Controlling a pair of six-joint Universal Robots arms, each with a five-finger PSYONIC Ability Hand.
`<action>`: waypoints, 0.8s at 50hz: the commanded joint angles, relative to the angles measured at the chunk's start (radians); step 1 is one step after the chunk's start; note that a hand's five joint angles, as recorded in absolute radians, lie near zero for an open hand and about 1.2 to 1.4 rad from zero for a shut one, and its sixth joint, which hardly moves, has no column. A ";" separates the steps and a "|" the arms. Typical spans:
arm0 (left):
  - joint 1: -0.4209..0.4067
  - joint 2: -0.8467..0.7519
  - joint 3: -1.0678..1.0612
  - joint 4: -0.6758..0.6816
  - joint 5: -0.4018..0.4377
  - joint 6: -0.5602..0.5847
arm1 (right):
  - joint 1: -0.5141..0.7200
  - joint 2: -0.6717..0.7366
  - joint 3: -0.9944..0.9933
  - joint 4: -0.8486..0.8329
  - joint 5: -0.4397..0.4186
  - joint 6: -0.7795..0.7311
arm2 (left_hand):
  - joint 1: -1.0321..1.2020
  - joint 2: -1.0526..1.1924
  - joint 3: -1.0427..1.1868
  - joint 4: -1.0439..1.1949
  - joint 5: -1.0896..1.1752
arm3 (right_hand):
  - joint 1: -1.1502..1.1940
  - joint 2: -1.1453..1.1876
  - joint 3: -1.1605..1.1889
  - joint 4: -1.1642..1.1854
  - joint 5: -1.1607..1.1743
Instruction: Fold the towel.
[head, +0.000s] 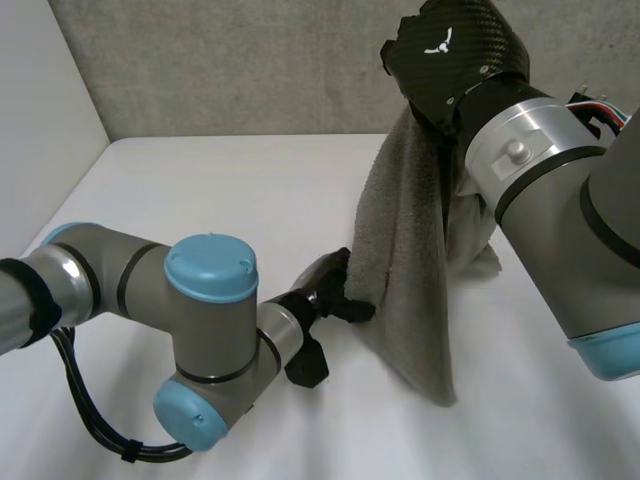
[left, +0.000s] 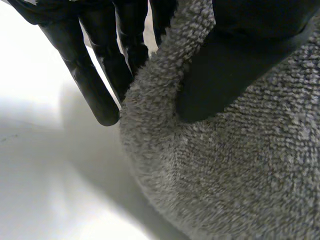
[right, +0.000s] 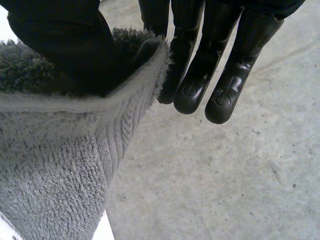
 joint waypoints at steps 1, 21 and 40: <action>0.096 0.151 -0.039 -0.009 -0.015 0.045 | -0.011 -0.014 0.006 -0.001 -0.003 0.004 | 0.270 0.243 0.247 0.243 0.252 | 0.457 0.231 0.216 0.203 0.256; 0.371 0.197 0.035 -0.069 0.179 0.516 | 0.000 0.153 0.071 0.001 -0.009 0.019 | 0.270 0.243 0.247 0.243 0.252 | 0.457 0.231 0.216 0.203 0.256; 0.377 0.232 -0.023 -0.063 0.114 0.729 | -0.124 0.292 0.092 -0.004 -0.004 0.071 | -0.869 -0.895 -0.892 -0.896 -0.886 | 0.457 0.231 0.216 0.203 0.256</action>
